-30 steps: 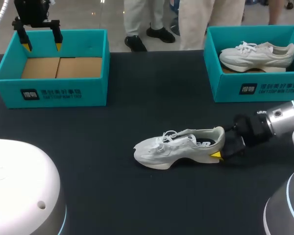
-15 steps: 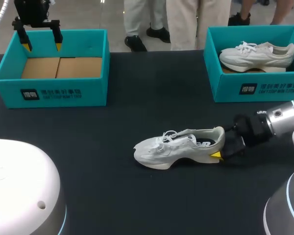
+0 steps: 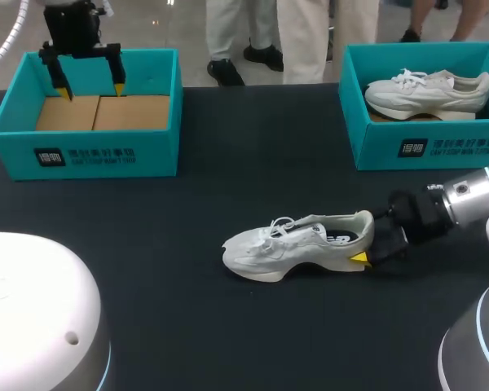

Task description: Take the shoe out of the shoebox, open the shoe tongue, remove and reinsert the insole, then place the shoe into the shoebox

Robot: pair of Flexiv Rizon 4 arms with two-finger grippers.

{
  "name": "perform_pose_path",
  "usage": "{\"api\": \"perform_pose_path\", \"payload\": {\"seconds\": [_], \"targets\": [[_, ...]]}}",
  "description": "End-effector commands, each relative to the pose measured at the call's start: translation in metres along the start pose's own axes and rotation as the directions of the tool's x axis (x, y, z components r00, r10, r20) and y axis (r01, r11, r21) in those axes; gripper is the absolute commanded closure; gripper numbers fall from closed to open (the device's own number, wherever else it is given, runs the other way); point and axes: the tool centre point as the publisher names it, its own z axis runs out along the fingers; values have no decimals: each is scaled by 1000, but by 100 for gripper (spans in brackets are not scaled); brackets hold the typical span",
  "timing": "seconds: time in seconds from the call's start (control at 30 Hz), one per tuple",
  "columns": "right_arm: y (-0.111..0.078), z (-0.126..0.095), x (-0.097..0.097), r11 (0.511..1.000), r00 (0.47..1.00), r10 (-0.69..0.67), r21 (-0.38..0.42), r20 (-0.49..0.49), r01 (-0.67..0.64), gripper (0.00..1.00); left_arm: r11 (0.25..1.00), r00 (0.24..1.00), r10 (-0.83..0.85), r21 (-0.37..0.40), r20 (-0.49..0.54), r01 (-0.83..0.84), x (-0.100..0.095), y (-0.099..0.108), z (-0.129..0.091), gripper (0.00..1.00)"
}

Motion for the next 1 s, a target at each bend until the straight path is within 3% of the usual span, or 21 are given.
{"api": "perform_pose_path", "payload": {"seconds": [0.03, 0.37, 0.73, 1.0], "targets": [[-1, 4, -1, 1000, 1000, 1, 5, 2, -1, 100, 999, 1000, -22, 42, 13, 21, 12, 21, 6, 0], [-1, 4, -1, 1000, 1000, 1, 5, 2, -1, 100, 996, 997, -73, 61, 19, 72, 55, 54, 22, 0], [-1, 4, -1, 1000, 1000, 1, 5, 2, -1, 100, 998, 1000, -14, 56, 13, 13, 96, 90, 45, 0], [-1, 4, -1, 1000, 1000, 1, 5, 2, -1, 100, 999, 1000, 1, 45, 21, -2, 110, 104, 46, 0]]}}
